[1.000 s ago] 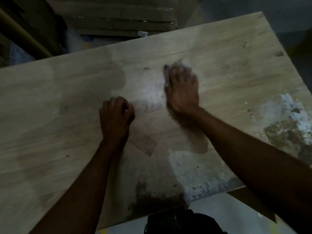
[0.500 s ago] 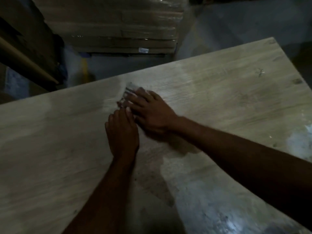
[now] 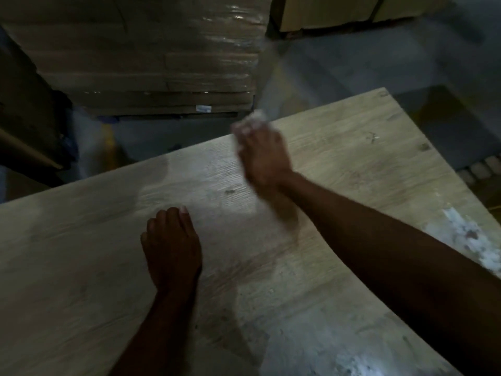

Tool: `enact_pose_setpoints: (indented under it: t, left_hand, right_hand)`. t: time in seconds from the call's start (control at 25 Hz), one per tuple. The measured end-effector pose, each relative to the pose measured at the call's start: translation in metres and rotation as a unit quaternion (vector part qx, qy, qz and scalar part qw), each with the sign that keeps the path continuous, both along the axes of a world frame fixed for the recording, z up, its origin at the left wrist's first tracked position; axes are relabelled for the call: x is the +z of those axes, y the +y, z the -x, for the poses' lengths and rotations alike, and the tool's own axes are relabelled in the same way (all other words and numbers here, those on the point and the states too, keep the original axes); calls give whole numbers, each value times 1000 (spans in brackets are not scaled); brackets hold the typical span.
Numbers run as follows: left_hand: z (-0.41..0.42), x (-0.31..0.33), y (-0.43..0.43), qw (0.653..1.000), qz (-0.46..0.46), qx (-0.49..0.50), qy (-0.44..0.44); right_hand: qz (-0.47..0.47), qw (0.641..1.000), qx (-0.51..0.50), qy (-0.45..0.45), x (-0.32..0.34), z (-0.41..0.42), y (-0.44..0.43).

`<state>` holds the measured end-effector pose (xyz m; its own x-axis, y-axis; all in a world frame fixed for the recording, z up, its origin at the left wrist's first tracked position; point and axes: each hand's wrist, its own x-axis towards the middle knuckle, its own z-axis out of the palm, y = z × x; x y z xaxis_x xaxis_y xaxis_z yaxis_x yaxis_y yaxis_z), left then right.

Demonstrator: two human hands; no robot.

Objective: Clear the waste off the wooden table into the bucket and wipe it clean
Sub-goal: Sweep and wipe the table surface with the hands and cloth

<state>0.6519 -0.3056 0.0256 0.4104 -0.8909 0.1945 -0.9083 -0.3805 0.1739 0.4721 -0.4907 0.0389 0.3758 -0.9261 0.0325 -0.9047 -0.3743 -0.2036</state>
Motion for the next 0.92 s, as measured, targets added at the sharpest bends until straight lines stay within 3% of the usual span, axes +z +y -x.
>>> enact_pose_setpoints:
  t: [0.04,0.08,0.12,0.2,0.28,0.32,0.36,0.4,0.44,0.48,0.56,0.6,0.64,0.68,0.72,0.76,0.8,0.84,0.92]
  left_hand:
    - [1,0,0,1000,1,0,-7]
    - [1,0,-1,1000,2,-2,-11]
    - [1,1,0,1000,3,-2,-8]
    - [1,2,-1,1000,5,-1,4]
    - [0,-1,0,1000,8,0,-1]
    - [-1,-2,1,1000,14,-3,-9]
    - [-1,-3,3,1000,24,-7,-18]
    - [0,-4,3,999,31,-10,-23]
    - [1,-5,4,999,30,-12,-28]
    - [2,-5,6,999,28,-14,-41]
    - [11,-4,14,998,27,-25,-52]
    - [21,-5,23,999,32,-29,-33]
    - [35,-9,35,999,33,-30,2]
    - [52,-11,51,998,30,-36,41]
    - [67,-14,65,996,28,-53,73]
    - [80,-17,78,992,28,-78,92]
    - [88,-18,87,989,29,-100,104]
    - [92,-18,93,987,30,-109,117]
    - [97,-15,103,984,31,-97,144]
  right_hand:
    - [-15,993,-118,8,6,17,-15]
    - [-46,987,-156,-2,10,22,-11]
    - [-48,991,-121,-12,7,18,7]
    - [-19,991,129,25,-7,-4,80]
    - [13,965,260,33,-9,12,105]
    - [19,978,208,28,-7,27,93]
    - [12,999,49,-9,-2,43,76]
    - [-7,996,-90,-7,3,52,74]
    - [-33,987,-159,-2,5,51,85]
    - [-27,989,-143,-12,-1,45,111]
    - [6,991,130,30,-19,32,190]
    - [23,976,213,41,-20,44,204]
    - [40,972,229,41,-19,60,195]
    - [45,990,132,25,-16,76,171]
    - [33,998,-49,-6,-8,88,151]
    - [-6,987,-160,-4,0,94,146]
    - [-22,981,-194,-7,-1,94,153]
    - [-21,992,-126,-12,-3,84,177]
    - [25,987,152,42,-18,94,220]
